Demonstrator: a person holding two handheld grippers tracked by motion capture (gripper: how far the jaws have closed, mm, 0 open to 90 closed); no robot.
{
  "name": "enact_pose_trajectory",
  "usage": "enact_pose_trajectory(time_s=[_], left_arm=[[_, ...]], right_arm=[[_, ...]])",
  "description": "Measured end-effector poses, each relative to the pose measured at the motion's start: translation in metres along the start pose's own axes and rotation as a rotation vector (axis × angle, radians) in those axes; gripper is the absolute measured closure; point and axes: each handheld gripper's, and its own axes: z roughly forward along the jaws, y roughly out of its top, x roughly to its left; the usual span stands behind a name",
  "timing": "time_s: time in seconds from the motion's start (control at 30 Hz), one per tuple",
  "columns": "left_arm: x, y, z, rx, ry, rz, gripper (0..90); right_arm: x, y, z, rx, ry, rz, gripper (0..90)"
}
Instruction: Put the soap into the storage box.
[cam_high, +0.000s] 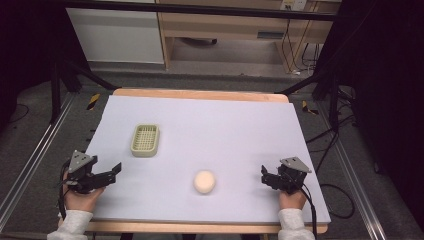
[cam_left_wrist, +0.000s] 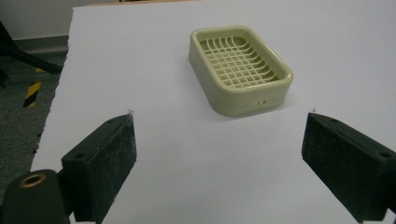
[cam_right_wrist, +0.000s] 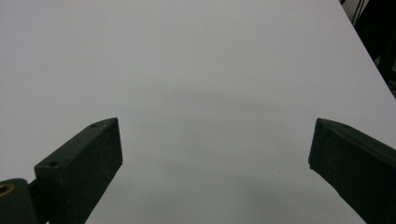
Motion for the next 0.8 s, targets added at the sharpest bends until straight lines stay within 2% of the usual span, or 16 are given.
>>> enact_pose_trajectory(time_s=[0.07, 0.2, 0.33, 0.4, 0.47, 0.63, 0.7, 0.8], left_arm=[[-0.002, 0.0, 0.0, 0.005, -0.006, 0.0, 10.3], [-0.005, 0.002, -0.001, 0.005, -0.019, 0.013, 10.5], [-0.007, 0.005, -0.001, 0.004, -0.038, 0.014, 10.7], [-0.013, 0.01, -0.001, 0.001, -0.057, 0.027, 10.9], [-0.014, 0.011, -0.001, 0.001, -0.062, 0.031, 10.9], [-0.028, 0.017, 0.001, 0.014, -0.122, 0.077, 11.0], [-0.032, 0.019, 0.001, 0.013, -0.132, 0.088, 11.0], [-0.04, 0.022, 0.0, 0.016, -0.149, 0.109, 10.9]], right_arm=[[-0.002, -0.001, 0.0, 0.0, -0.006, 0.014, 3.3], [-0.004, -0.003, 0.001, 0.007, -0.012, 0.013, 3.2], [-0.004, -0.005, 0.004, 0.02, 0.0, 0.02, 3.3], [-0.004, -0.005, 0.007, 0.042, 0.005, 0.02, 3.9], [-0.005, -0.005, 0.008, 0.04, 0.004, 0.018, 3.8], [-0.004, -0.006, 0.007, 0.036, -0.005, 0.017, 3.5], [-0.004, -0.005, 0.007, 0.038, -0.002, 0.021, 3.6], [-0.005, -0.005, 0.006, 0.02, -0.026, 0.013, 3.5]])
